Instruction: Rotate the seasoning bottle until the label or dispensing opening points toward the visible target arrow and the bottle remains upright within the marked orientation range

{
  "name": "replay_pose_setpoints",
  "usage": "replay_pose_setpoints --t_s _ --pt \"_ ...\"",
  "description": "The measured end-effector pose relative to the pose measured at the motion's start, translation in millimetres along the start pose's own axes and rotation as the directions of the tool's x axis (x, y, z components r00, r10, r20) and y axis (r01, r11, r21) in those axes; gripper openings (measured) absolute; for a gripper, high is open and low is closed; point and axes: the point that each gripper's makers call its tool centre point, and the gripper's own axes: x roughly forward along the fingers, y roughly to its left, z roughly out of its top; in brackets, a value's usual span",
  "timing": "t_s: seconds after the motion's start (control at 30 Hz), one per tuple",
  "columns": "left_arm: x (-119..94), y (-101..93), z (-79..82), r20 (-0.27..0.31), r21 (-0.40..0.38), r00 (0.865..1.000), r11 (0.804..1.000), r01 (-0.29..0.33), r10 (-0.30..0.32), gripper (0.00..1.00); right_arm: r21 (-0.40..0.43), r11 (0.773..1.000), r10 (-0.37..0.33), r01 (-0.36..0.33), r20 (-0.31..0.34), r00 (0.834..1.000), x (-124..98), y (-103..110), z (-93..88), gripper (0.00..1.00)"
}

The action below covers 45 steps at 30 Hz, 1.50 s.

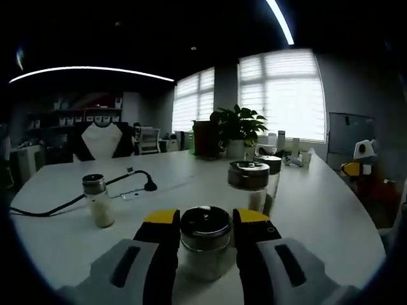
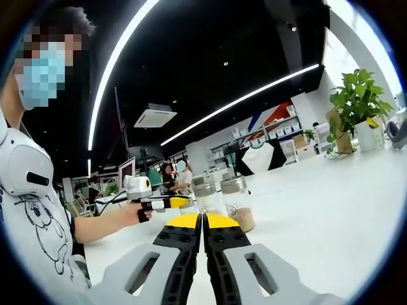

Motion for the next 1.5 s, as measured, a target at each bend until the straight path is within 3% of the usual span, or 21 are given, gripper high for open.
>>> replay_pose_setpoints --t_s 0.43,0.57,0.67,0.73,0.87,0.97,1.3,1.33,1.4,1.5 --pt "4 3.5 -1.9 -0.014 0.0 0.999 0.999 0.038 -0.038 0.33 -0.005 1.0 -0.003 0.003 0.002 1.0 -1 -4 2.6 0.0" --pt "4 -16.8 -1.5 -0.007 -0.011 0.997 0.997 0.078 -0.078 0.33 -0.006 1.0 -0.002 0.002 0.001 1.0 -1 -4 3.3 0.0" --pt "4 -20.4 -1.4 -0.005 -0.043 0.996 0.995 0.088 -0.088 0.33 -0.003 1.0 0.002 -0.002 0.007 1.0 -2 -4 4.6 0.0" --pt "5 -24.8 -2.4 -0.005 -0.099 0.995 0.99 0.099 -0.1 0.33 -0.005 1.0 0.004 -0.004 0.008 1.0 -2 -3 4.9 0.0" --pt "4 -30.6 -1.6 -0.006 -0.073 0.994 0.992 0.107 -0.107 0.33 -0.003 1.0 0.004 -0.004 0.006 1.0 -1 -3 3.3 0.0" --pt "5 -41.6 -1.9 -0.014 -0.081 0.983 0.98 0.183 -0.184 0.34 -0.004 1.0 0.004 -0.004 0.004 1.0 -2 -3 2.6 0.0" --pt "5 -39.4 -5.6 -0.025 -0.093 0.983 0.979 0.179 -0.182 0.34 -0.016 1.0 0.01 -0.01 0.01 1.0 -1 1 4.6 0.0" --pt "5 -38.1 -7.9 -0.035 -0.133 0.985 0.977 0.165 -0.171 0.37 -0.016 1.0 0.012 -0.011 0.008 1.0 -1 2 4.2 0.0" --pt "3 -33.4 -1.8 -0.022 -0.104 0.989 0.984 0.145 -0.148 0.49 -0.019 1.0 0.017 -0.017 0.007 1.0 -1 3 4.2 0.0" --pt "-4 -37.0 12.0 -0.008 -0.059 0.989 0.987 0.148 -0.148 0.51 -0.023 1.0 0.016 -0.016 0.013 1.0 1 3 6.4 0.0"
